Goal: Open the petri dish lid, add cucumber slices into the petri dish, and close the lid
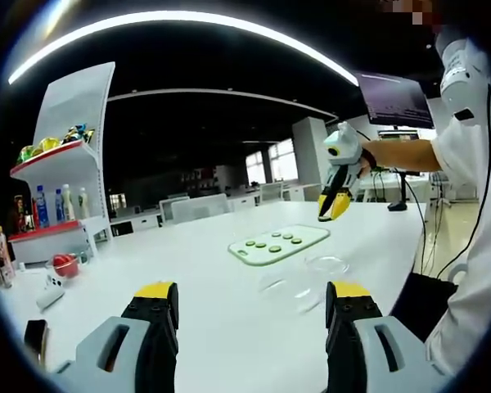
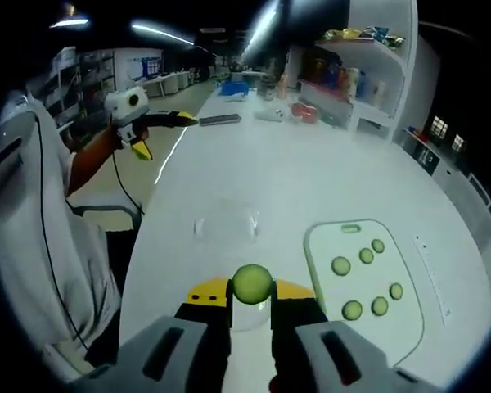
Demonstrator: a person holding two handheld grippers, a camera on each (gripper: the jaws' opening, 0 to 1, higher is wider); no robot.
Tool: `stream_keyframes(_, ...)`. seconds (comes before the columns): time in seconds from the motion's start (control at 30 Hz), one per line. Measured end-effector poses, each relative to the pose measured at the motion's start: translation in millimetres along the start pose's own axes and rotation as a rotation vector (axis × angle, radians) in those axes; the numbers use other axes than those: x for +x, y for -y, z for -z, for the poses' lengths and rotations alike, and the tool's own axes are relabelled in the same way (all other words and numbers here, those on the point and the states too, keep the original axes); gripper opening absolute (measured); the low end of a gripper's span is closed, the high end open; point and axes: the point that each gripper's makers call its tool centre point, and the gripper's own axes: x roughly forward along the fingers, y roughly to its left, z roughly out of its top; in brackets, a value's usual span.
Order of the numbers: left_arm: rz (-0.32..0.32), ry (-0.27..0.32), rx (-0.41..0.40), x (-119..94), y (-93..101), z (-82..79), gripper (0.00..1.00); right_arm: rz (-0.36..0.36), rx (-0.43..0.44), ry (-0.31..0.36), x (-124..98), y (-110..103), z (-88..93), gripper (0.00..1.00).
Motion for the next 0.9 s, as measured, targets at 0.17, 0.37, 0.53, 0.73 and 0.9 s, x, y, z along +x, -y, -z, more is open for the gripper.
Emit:
stream_keyframes(0.17, 0.001, 0.001, 0.0, -0.2, 0.6, -0.2, 0.73, -0.009, -0.007, -0.006, 6.6, -3.3, 3.6, 0.17)
stream_keyframes(0.37, -0.005, 0.0, -0.001, -2.2, -0.9, 0.3, 0.73, -0.024, -0.003, -0.011, 15.4, -7.7, 7.5, 0.17)
stream_keyframes(0.53, -0.004, 0.0, -0.001, -2.5, -0.5, 0.8, 0.73, -0.034, 0.001, -0.016, 21.8, -9.4, 10.5, 0.17)
stream_keyframes(0.73, 0.006, -0.002, -0.001, -1.7, 1.7, 1.8, 0.73, -0.047, 0.007, -0.032, 32.4, -12.8, 19.0, 0.17)
stream_keyframes(0.9, 0.012, -0.009, -0.001, -1.4, 3.1, 3.9, 0.73, -0.062, 0.006, -0.048, 42.7, -18.7, 25.3, 0.17)
